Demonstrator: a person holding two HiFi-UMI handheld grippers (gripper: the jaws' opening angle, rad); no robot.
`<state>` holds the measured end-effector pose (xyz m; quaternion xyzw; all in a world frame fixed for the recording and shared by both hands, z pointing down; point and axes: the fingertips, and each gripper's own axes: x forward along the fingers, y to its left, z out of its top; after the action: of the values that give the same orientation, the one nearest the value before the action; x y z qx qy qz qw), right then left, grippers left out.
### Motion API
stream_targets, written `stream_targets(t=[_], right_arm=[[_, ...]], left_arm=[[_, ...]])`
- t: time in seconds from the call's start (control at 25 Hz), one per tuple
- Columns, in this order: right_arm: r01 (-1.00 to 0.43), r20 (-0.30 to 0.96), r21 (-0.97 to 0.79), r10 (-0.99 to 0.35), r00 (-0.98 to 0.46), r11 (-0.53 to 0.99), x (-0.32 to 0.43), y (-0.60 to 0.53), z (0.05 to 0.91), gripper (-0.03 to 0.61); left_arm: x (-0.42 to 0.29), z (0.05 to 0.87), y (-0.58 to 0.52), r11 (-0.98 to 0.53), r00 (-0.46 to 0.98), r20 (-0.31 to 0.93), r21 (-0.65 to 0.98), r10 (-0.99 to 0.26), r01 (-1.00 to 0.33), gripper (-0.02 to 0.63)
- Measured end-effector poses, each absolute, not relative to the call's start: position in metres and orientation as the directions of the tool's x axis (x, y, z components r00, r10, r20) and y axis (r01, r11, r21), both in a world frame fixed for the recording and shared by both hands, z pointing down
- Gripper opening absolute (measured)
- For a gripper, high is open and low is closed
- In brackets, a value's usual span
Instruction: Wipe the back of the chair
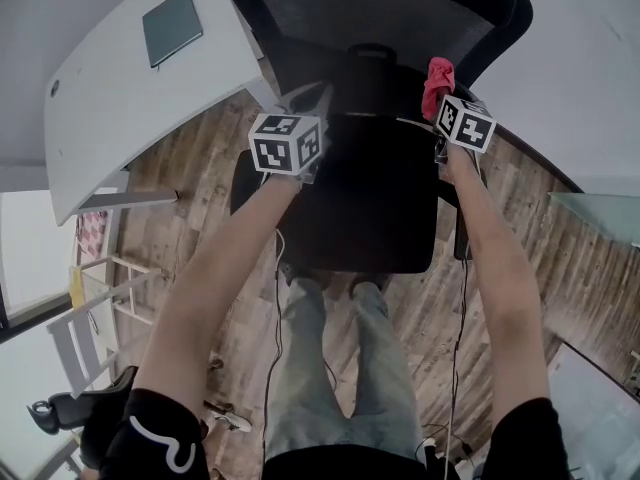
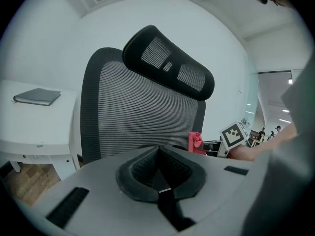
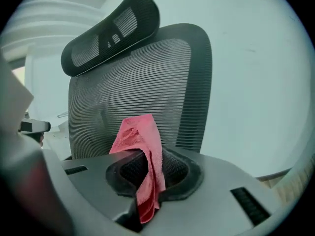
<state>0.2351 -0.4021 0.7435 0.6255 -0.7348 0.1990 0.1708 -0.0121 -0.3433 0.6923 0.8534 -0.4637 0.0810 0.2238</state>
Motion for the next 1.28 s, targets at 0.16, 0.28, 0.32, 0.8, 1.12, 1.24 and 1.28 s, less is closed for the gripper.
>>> stream_targets(t=[0.16,0.28,0.32,0.8,1.12,1.24,1.28], right_arm=[[-0.994,0.509,-0.073,-0.853,-0.111,0.086,0.262,-0.397,0.746,0.071],[-0.997,0.519,-0.068,-0.852,-0.062,0.031,0.281,-0.391,0.746,0.071],[-0.998,0.524,-0.06,-0.851,-0.042,0.012,0.286,-0.388,0.746,0.071],[-0.986,0.513,-0.075,-0.842,-0.166,0.148,0.188,-0.364,0.745,0.071],[-0.931,0.503,-0.165,-0.784,-0.363,0.326,0.032,-0.363,0.763,0.071],[-0.915,0.51,-0.201,-0.761,-0.402,0.349,-0.01,-0.363,0.776,0.071],[-0.911,0.513,-0.207,-0.753,-0.412,0.357,-0.021,-0.364,0.781,0.071]], left_arm=[[-0.011,0.691,-0.342,-0.479,0.563,0.351,0.302,-0.748,-0.825,0.026],[-0.013,0.686,-0.343,-0.476,0.561,0.349,0.303,-0.751,-0.825,0.025],[-0.015,0.685,-0.343,-0.476,0.561,0.347,0.303,-0.751,-0.825,0.026],[-0.068,0.683,-0.344,-0.425,0.534,0.37,0.337,-0.761,-0.84,0.026],[-0.132,0.689,-0.331,-0.416,0.523,0.38,0.33,-0.763,-0.847,0.026],[-0.158,0.694,-0.325,-0.41,0.519,0.386,0.331,-0.763,-0.85,0.026],[-0.166,0.696,-0.323,-0.412,0.52,0.387,0.331,-0.761,-0.849,0.026]])
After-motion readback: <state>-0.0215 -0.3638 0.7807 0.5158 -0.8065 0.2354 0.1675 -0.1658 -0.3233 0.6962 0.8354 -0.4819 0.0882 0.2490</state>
